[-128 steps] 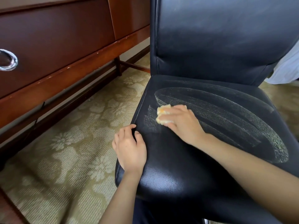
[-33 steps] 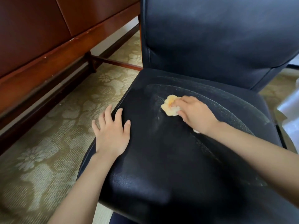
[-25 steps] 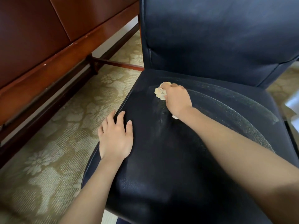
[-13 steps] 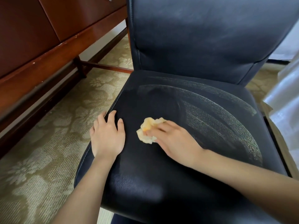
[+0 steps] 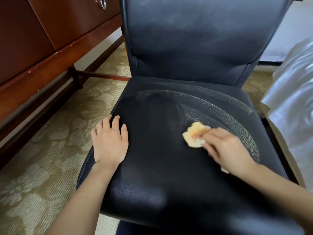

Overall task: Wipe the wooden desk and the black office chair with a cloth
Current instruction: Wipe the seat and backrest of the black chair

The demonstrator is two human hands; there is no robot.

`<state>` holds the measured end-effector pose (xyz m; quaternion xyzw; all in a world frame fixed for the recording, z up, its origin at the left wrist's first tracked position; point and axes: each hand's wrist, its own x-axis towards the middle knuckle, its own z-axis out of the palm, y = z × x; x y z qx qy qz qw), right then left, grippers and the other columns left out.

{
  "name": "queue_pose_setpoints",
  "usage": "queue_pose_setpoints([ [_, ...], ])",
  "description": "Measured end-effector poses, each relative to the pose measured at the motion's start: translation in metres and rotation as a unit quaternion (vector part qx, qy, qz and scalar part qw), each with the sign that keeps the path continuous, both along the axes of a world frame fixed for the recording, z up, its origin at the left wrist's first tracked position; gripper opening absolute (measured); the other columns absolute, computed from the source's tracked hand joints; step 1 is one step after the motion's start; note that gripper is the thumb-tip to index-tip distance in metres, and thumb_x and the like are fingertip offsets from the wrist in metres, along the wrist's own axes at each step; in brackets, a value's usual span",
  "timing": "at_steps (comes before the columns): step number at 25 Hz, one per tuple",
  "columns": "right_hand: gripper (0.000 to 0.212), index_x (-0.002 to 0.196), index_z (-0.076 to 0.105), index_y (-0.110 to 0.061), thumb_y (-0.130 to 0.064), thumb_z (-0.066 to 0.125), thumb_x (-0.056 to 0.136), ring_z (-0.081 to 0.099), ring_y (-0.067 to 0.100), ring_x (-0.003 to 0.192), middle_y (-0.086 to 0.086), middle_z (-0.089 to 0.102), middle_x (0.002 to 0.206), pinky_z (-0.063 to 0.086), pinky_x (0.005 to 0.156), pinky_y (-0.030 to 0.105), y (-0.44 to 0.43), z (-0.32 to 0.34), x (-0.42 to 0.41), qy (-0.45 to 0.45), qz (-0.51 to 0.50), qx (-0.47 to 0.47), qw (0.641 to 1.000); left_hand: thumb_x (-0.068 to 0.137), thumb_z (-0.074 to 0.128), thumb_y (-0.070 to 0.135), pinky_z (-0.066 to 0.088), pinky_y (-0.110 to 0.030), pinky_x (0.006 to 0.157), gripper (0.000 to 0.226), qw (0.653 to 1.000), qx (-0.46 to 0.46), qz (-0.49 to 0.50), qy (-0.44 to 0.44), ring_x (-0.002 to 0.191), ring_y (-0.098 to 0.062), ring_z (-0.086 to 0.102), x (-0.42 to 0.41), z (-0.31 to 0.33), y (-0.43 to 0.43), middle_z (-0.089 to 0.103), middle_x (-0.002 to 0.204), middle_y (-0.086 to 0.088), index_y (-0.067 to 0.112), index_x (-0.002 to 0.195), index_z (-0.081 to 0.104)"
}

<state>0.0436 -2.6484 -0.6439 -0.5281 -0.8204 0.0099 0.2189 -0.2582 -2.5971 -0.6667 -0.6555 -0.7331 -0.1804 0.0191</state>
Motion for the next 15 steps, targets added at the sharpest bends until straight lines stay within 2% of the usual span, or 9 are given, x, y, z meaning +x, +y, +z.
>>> queue_pose_setpoints([
  [3, 0.006, 0.087, 0.067, -0.005, -0.004, 0.068, 0.081, 0.06, 0.038, 0.079, 0.013, 0.064, 0.083, 0.053, 0.062, 0.046, 0.023, -0.002, 0.032, -0.026, -0.118, 0.011, 0.993, 0.099, 0.03, 0.03, 0.029, -0.047, 0.104, 0.044, 0.998, 0.019, -0.032, 0.045, 0.124, -0.032, 0.044, 0.002, 0.006, -0.003, 0.051, 0.134, -0.012, 0.01, 0.131, 0.053],
  [6, 0.009, 0.094, 0.063, -0.003, -0.007, 0.062, 0.086, 0.056, 0.041, 0.081, 0.017, 0.059, 0.082, 0.049, 0.062, 0.045, 0.045, -0.002, 0.068, -0.036, -0.223, 0.008, 0.974, 0.094, 0.031, 0.03, 0.031, -0.051, 0.102, 0.047, 0.991, 0.029, -0.073, 0.106, 0.119, -0.035, 0.049, 0.004, 0.015, -0.006, 0.056, 0.129, -0.013, 0.008, 0.126, 0.057],
  [10, 0.013, 0.098, 0.059, -0.003, -0.01, 0.058, 0.088, 0.055, 0.043, 0.084, 0.022, 0.057, 0.087, 0.042, 0.064, 0.042, 0.055, -0.003, 0.088, 0.018, -0.362, -0.008, 0.932, 0.092, 0.035, 0.029, 0.029, -0.054, 0.105, 0.047, 0.983, 0.032, -0.123, 0.131, 0.123, -0.036, 0.048, 0.023, 0.025, -0.011, 0.057, 0.129, -0.014, 0.007, 0.126, 0.057],
  [12, 0.01, 0.096, 0.061, -0.003, -0.009, 0.059, 0.087, 0.055, 0.042, 0.084, 0.021, 0.059, 0.086, 0.039, 0.064, 0.039, 0.047, -0.006, 0.08, 0.033, -0.349, -0.001, 0.936, 0.095, 0.034, 0.029, 0.026, -0.053, 0.108, 0.047, 0.984, 0.026, -0.137, 0.107, 0.13, -0.033, 0.042, 0.046, 0.025, -0.017, 0.052, 0.135, -0.012, 0.008, 0.133, 0.052],
  [15, 0.012, 0.097, 0.066, -0.005, -0.007, 0.062, 0.085, 0.056, 0.037, 0.079, 0.013, 0.062, 0.084, 0.044, 0.066, 0.039, 0.009, -0.007, 0.069, 0.046, -0.262, 0.02, 0.964, 0.098, 0.032, 0.029, 0.015, -0.049, 0.114, 0.051, 0.989, -0.007, -0.14, 0.047, 0.141, -0.027, 0.024, 0.088, 0.022, -0.027, 0.034, 0.15, -0.008, 0.012, 0.147, 0.03],
])
